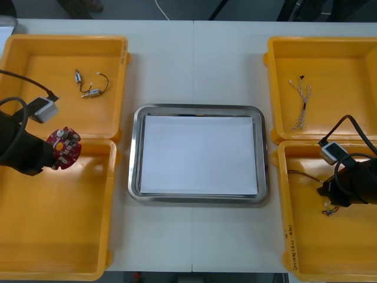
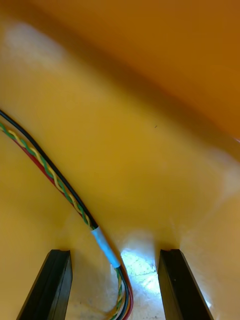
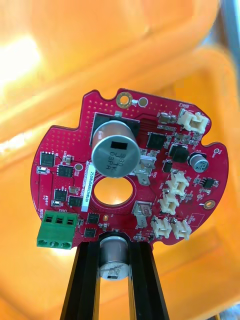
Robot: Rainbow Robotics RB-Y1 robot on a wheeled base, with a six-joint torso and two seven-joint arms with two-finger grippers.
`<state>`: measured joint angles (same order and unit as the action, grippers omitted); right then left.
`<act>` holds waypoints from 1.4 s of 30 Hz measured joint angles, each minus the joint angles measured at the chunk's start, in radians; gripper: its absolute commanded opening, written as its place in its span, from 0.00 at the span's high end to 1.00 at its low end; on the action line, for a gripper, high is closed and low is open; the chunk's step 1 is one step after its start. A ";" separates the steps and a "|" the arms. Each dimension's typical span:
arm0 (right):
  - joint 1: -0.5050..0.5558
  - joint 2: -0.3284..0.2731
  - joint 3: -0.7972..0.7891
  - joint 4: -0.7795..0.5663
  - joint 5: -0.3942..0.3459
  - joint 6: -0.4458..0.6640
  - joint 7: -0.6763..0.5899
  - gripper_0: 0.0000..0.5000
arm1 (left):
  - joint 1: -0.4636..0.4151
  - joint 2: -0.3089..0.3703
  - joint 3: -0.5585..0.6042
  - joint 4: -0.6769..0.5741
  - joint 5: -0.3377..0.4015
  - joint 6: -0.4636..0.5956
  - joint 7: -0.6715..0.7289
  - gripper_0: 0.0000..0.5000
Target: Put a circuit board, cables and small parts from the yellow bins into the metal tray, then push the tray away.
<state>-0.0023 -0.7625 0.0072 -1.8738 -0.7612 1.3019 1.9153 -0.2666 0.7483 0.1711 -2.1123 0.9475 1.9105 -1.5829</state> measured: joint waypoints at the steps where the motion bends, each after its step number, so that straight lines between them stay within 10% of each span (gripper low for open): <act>1: 0.000 0.000 0.000 0.001 0.000 -0.001 0.000 0.00 | -0.009 0.000 -0.002 -0.010 0.002 0.000 0.027 1.00; 12: -0.002 -0.004 0.000 0.007 -0.007 -0.004 0.000 0.00 | -0.121 0.000 -0.158 -0.081 0.016 0.001 0.394 1.00; 16: -0.002 -0.008 0.000 0.008 -0.008 -0.006 0.000 0.40 | -0.170 0.000 -0.240 -0.087 0.020 0.001 0.397 1.00; 19: -0.003 -0.013 0.000 0.012 -0.008 -0.007 0.000 0.95 | -0.202 -0.002 -0.287 -0.091 0.021 0.001 0.405 1.00; 20: -0.003 -0.014 0.000 0.013 -0.008 -0.007 0.000 1.00 | -0.212 -0.005 -0.300 -0.092 0.021 0.001 0.411 1.00; 33: -0.005 -0.020 -0.003 0.012 -0.021 0.008 0.000 1.00 | -0.316 -0.044 -0.516 -0.094 0.006 0.002 0.753 1.00; 42: -0.005 -0.020 -0.102 -0.110 -0.039 0.224 0.000 1.00 | -0.380 -0.079 -0.654 -0.032 -0.015 -0.003 0.753 1.00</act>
<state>-0.0072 -0.7822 -0.0948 -1.9837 -0.8005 1.5263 1.9153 -0.6468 0.6695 -0.4828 -2.1441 0.9322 1.9080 -0.8303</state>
